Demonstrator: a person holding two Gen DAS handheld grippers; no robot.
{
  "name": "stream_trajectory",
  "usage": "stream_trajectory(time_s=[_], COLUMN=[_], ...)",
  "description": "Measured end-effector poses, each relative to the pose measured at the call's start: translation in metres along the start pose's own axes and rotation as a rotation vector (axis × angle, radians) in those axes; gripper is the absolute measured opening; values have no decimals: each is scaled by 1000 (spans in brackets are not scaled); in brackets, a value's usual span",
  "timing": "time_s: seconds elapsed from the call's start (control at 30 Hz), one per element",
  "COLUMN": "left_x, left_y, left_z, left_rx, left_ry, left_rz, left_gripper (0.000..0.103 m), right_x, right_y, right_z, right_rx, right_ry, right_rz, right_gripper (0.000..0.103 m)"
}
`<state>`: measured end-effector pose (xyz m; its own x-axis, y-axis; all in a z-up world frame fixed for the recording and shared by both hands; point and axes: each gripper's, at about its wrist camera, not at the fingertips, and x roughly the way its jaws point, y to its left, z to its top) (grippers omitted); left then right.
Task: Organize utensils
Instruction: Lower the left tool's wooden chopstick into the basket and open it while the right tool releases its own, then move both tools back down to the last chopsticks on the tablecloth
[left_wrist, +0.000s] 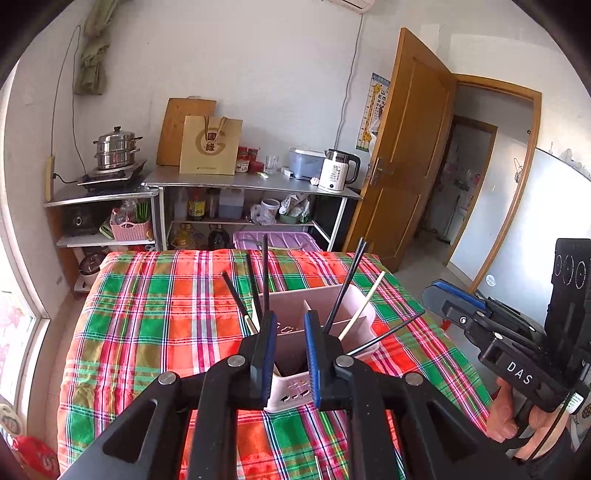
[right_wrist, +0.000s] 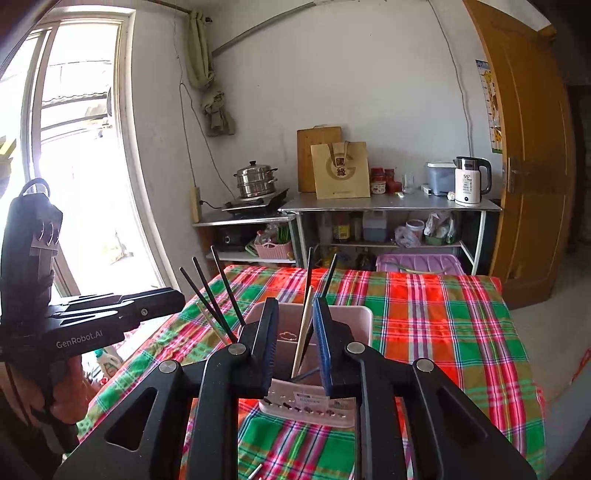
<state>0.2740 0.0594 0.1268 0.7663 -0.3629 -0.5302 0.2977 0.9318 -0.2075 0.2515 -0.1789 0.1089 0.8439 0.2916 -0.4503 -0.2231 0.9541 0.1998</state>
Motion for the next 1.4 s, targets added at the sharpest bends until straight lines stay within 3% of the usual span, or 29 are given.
stream_trajectory(time_s=[0.3, 0.6, 1.0, 1.4], left_x=[-40, -47, -15, 41], left_y=[-14, -19, -25, -29], left_z=[-51, -115, -167, -194], left_rx=[24, 21, 22, 33], left_ry=[-29, 41, 189, 344], left_rz=[10, -1, -17, 0], left_gripper=[15, 15, 16, 22], right_x=[-44, -64, -65, -49], right_y=[-5, -9, -15, -19], right_z=[-39, -87, -121, -140], right_rx=[25, 55, 108, 127], right_ry=[14, 75, 138, 197], right_rz=[8, 9, 18, 26], right_gripper=[20, 20, 20, 20])
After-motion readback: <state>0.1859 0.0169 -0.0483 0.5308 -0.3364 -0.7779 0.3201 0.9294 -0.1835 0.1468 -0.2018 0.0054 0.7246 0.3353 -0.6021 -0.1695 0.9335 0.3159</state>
